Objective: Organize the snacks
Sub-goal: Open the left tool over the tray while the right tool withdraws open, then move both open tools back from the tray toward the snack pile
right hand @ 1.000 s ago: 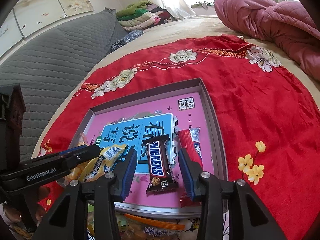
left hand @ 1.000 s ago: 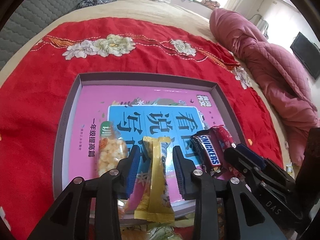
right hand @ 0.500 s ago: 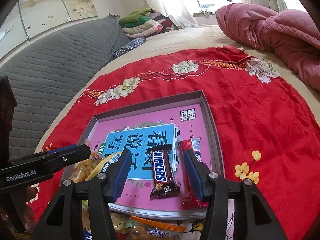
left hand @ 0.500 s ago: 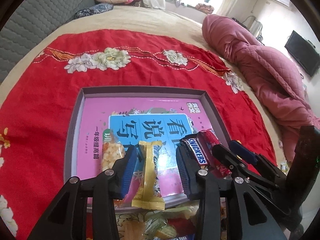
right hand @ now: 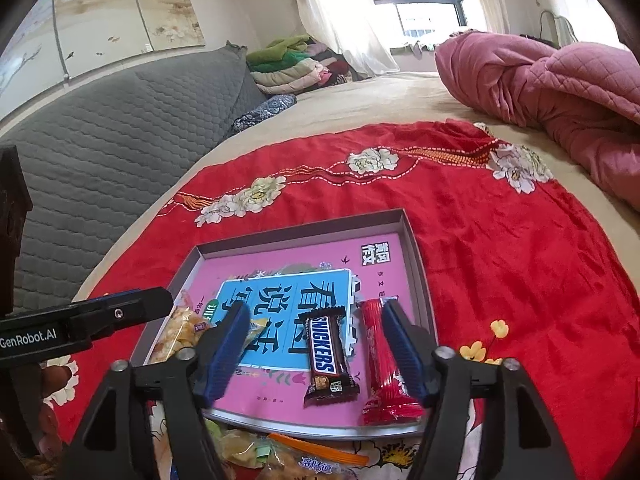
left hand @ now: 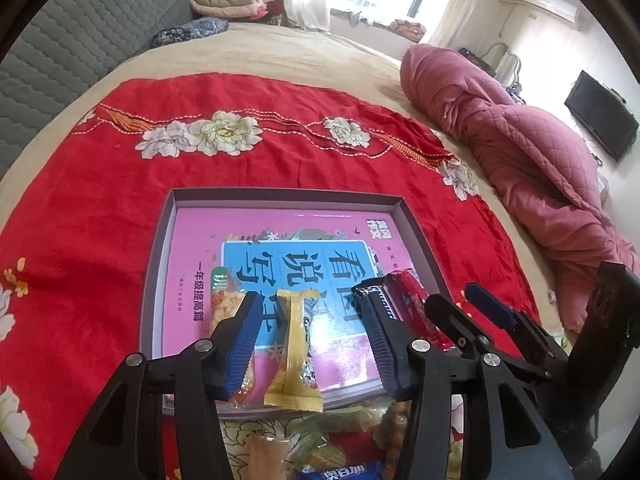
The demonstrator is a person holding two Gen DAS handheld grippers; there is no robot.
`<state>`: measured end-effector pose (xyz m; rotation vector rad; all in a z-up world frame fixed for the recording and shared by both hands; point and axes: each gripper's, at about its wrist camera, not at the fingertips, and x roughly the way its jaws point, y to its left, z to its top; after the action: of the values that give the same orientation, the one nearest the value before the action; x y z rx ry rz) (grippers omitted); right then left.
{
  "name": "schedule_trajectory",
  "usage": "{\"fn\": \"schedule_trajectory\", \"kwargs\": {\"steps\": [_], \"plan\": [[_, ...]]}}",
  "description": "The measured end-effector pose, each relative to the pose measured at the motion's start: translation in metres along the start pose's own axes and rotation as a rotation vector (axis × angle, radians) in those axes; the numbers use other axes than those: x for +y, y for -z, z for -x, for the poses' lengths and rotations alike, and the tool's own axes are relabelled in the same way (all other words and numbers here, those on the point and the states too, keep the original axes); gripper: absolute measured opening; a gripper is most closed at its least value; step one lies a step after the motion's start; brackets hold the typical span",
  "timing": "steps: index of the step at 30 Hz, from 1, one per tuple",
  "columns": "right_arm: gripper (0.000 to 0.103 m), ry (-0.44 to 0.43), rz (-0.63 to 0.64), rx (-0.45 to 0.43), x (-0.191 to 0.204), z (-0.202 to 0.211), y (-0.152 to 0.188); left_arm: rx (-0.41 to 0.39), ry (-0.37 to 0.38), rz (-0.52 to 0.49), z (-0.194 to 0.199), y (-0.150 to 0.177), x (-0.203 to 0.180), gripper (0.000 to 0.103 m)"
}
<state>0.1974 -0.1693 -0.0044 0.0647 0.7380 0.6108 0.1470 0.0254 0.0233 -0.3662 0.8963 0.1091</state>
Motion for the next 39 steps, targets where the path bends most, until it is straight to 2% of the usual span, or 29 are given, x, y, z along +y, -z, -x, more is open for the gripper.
{"fn": "schedule_trajectory", "kwargs": {"steps": [9,20,39], "plan": [[0.08,0.023,0.035,-0.042,0.005,0.013,-0.001,-0.011,0.005,0.002,0.01,0.003,0.002,0.057],[0.08,0.031,0.022,-0.036,-0.001,0.023,-0.001,-0.013,0.032,0.009,0.024,0.007,0.005,0.057],[0.081,0.031,0.011,-0.055,-0.007,0.04,-0.002,-0.018,0.025,0.014,0.038,0.016,0.016,0.057]]}}
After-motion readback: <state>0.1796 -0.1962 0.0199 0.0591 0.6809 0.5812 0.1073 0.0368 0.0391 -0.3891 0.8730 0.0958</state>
